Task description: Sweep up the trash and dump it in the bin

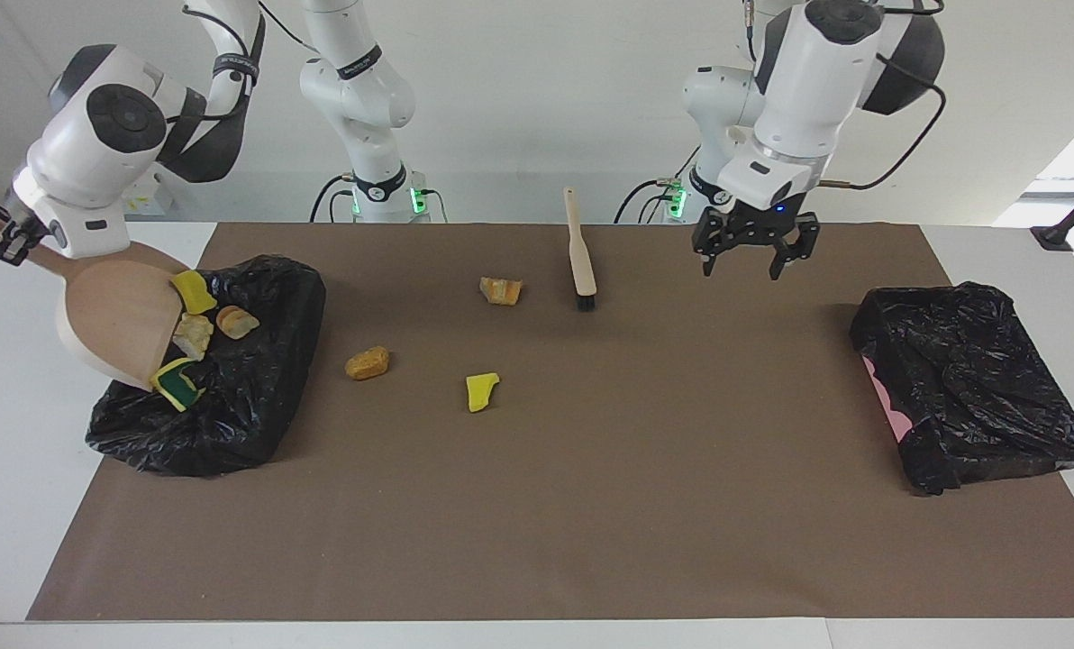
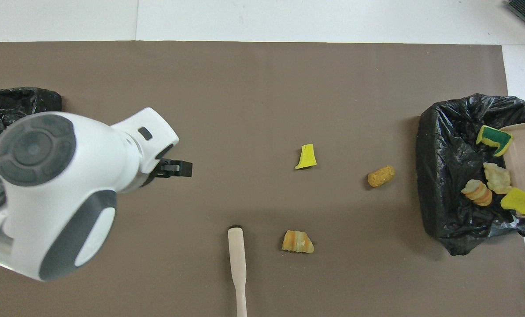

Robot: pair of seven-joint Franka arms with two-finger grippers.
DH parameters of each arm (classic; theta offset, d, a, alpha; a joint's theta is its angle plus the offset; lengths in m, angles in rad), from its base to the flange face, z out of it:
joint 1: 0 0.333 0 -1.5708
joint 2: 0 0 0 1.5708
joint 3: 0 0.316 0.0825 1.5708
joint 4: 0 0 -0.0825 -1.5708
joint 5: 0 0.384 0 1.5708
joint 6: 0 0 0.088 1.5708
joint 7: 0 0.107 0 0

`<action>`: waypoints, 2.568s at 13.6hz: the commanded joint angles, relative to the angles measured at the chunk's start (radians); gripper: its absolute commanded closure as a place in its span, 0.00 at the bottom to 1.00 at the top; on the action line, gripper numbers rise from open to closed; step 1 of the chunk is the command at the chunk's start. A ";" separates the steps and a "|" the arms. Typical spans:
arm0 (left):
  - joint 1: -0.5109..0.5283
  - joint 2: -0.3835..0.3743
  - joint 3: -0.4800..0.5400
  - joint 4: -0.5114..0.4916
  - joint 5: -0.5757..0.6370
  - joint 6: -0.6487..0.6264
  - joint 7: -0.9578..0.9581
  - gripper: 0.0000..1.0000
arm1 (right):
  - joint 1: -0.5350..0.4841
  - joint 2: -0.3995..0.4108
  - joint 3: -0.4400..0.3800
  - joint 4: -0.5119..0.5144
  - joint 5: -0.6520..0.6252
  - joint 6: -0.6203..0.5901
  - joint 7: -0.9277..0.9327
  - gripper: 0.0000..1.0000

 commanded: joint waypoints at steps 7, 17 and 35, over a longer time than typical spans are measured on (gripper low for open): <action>0.197 -0.052 0.001 0.152 -0.001 -0.276 0.188 0.00 | 0.021 -0.081 0.014 -0.017 0.162 -0.008 -0.058 1.00; 0.215 -0.091 0.041 0.121 -0.030 -0.285 0.270 0.00 | 0.224 0.001 0.014 -0.037 0.650 -0.044 0.191 1.00; 0.215 -0.091 0.041 0.121 -0.027 -0.284 0.270 0.00 | 0.755 0.359 0.014 0.174 1.032 0.117 1.908 1.00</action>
